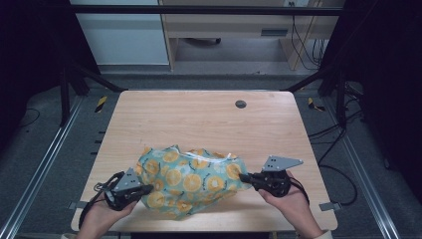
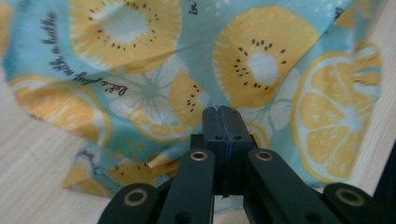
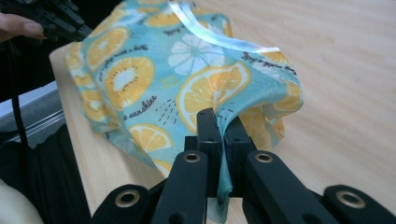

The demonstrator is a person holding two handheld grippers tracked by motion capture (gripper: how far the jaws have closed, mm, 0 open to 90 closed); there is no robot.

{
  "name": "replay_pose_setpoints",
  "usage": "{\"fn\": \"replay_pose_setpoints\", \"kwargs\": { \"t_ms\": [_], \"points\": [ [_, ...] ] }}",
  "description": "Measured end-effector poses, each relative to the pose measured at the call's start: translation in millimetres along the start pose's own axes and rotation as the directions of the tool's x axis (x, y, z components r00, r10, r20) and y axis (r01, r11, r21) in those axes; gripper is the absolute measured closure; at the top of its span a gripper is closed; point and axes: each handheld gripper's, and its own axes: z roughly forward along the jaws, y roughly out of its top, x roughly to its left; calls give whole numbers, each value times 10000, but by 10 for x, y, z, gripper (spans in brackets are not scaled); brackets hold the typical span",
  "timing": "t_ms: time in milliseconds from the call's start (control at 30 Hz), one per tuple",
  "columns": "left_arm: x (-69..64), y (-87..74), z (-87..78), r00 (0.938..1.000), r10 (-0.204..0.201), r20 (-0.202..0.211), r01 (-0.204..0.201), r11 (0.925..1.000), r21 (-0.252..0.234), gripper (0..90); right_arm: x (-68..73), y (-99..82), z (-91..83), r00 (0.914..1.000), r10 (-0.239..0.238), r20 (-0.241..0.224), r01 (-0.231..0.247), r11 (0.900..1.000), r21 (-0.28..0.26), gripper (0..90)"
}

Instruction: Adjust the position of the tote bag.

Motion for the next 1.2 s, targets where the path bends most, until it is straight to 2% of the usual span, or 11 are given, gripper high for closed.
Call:
{"fn": "replay_pose_setpoints", "kwargs": {
  "t_ms": [100, 233, 400, 600, 767, 1000, 1067, 1100, 1133, 1167, 1200],
  "points": [
    [1, -17, 75, 10000, 22, 66, -24, 9996, 278, 900, -27, -76, 70, 9998, -157, 73, 154, 9989, 443, 888],
    [6, -41, 144, 10000, 39, 27, -40, 9990, 450, 900, -26, -143, 131, 9996, -289, 46, 285, 9973, 678, 887],
    [25, -64, 233, 9999, 143, 11, -144, 9969, 776, 900, -17, -211, 247, 9985, -534, -77, 540, 9900, 1302, 886],
    [67, -68, 309, 9998, 164, -83, -155, 9945, 1038, 900, -27, -233, 340, 9978, -635, -180, 657, 9833, 1695, 885],
    [70, -65, 355, 9996, 220, -158, -199, 9925, 1208, 900, -16, -250, 372, 9973, -692, -241, 725, 9804, 1831, 875],
    [143, -91, 376, 9991, -50, -427, 103, 9923, 1236, 900, 45, -256, 332, 9963, -721, -464, 787, 9838, 1609, 877],
    [197, -112, 363, 9982, -284, -531, 347, 9918, 1229, 900, 117, -261, 281, 9934, -853, -765, 957, 9850, 1438, 881],
    [197, -112, 363, 9982, -284, -531, 347, 9918, 1229, 900, 117, -261, 281, 9934, -853, -765, 957, 9850, 1438, 881],
    [212, -119, 362, 9979, -332, -563, 398, 9920, 1199, 900, 165, -274, 275, 9893, -1003, -1058, 1147, 9834, 1407, 882],
    [224, -123, 359, 9975, -354, -617, 427, 9917, 1209, 900, 165, -274, 275, 9893, -1003, -1058, 1147, 9834, 1407, 882],
    [234, -128, 362, 9970, -393, -671, 470, 9920, 1171, 900, 204, -286, 300, 9849, -1162, -1287, 1359, 9782, 1568, 882]
  ]
}}
